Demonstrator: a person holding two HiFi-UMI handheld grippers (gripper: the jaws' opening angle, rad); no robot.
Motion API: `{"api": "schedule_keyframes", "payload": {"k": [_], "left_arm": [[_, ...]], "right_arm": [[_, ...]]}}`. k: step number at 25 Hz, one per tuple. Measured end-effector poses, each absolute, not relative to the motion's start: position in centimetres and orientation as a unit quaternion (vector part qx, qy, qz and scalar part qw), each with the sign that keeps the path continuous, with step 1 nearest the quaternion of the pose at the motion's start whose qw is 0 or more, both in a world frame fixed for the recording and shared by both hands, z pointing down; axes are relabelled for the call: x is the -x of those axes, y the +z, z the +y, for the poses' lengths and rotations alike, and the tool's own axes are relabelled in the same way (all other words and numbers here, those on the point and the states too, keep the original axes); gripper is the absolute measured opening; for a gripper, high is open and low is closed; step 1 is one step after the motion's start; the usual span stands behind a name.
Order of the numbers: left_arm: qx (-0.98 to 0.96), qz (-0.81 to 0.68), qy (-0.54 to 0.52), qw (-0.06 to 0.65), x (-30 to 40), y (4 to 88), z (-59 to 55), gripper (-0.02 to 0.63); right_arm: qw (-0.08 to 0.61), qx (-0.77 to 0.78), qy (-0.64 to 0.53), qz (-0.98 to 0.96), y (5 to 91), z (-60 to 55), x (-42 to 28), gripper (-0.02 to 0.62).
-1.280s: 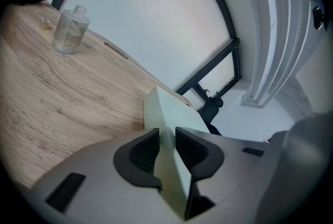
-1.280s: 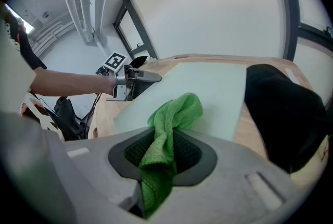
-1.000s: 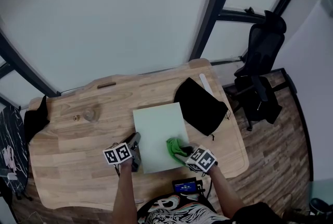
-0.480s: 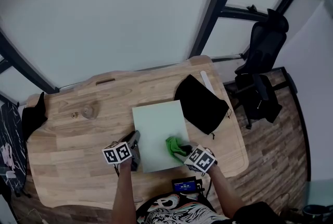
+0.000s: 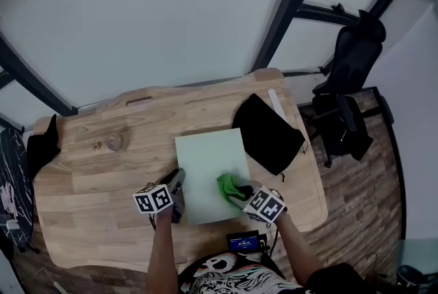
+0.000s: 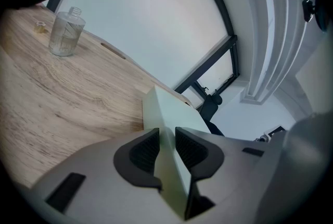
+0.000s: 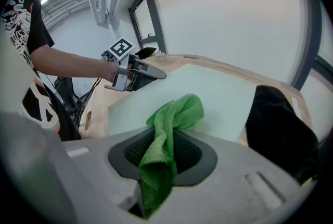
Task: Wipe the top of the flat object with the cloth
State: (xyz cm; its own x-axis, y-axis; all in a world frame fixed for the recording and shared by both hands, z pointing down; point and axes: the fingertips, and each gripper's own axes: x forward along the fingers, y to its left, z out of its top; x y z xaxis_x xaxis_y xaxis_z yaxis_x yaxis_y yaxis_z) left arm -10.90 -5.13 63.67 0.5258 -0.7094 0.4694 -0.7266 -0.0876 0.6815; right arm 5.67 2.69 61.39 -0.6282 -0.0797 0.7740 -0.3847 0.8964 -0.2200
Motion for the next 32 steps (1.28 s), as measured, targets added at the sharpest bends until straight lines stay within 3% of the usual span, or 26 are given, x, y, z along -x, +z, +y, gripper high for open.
{"api": "schedule_keyframes", "payload": {"k": [32], "left_arm": [[-0.745,-0.465,-0.005,0.477,10.6,63.2,-5.0,0.095]], "right_arm": [[0.377,-0.169,0.172,-0.894,60.4,-4.7,-4.9,0.089]]}}
